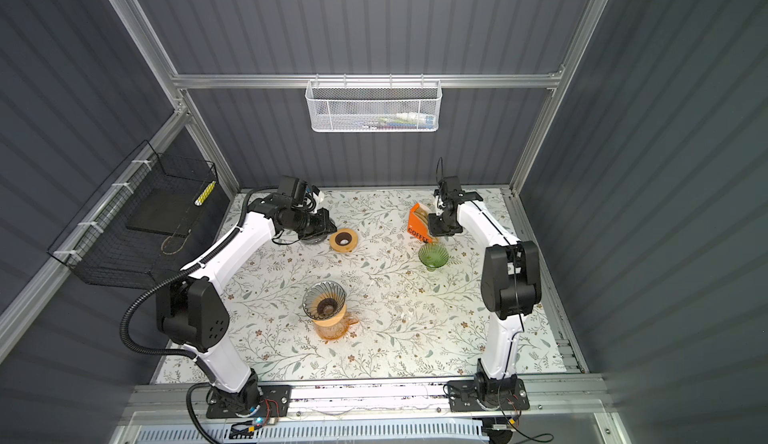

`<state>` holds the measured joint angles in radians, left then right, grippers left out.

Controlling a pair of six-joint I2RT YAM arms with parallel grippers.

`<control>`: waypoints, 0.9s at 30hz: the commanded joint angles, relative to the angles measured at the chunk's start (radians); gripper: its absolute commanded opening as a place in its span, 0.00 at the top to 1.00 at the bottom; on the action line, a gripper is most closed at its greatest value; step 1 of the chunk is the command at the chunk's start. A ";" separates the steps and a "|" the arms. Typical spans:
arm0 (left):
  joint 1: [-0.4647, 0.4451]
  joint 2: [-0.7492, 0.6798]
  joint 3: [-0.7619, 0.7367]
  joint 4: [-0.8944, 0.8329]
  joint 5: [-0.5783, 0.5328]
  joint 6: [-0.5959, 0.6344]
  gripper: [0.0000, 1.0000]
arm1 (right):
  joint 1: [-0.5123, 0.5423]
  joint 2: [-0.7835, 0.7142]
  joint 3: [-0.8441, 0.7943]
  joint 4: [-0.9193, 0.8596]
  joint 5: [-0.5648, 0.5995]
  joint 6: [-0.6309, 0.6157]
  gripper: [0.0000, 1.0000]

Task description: Place the coffee filter in the dripper

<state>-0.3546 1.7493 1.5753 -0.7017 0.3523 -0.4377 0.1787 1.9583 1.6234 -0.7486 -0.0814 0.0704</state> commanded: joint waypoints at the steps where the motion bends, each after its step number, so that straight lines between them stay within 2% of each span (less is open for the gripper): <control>1: -0.004 -0.029 -0.001 -0.002 0.017 0.021 0.88 | 0.004 0.038 0.018 -0.006 0.028 -0.003 0.76; 27: -0.004 0.002 0.015 -0.002 0.017 0.016 0.88 | 0.002 0.108 0.065 -0.003 0.065 -0.018 0.77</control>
<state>-0.3546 1.7493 1.5753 -0.7013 0.3523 -0.4377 0.1787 2.0491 1.6573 -0.7483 -0.0292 0.0654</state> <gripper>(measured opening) 0.117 0.233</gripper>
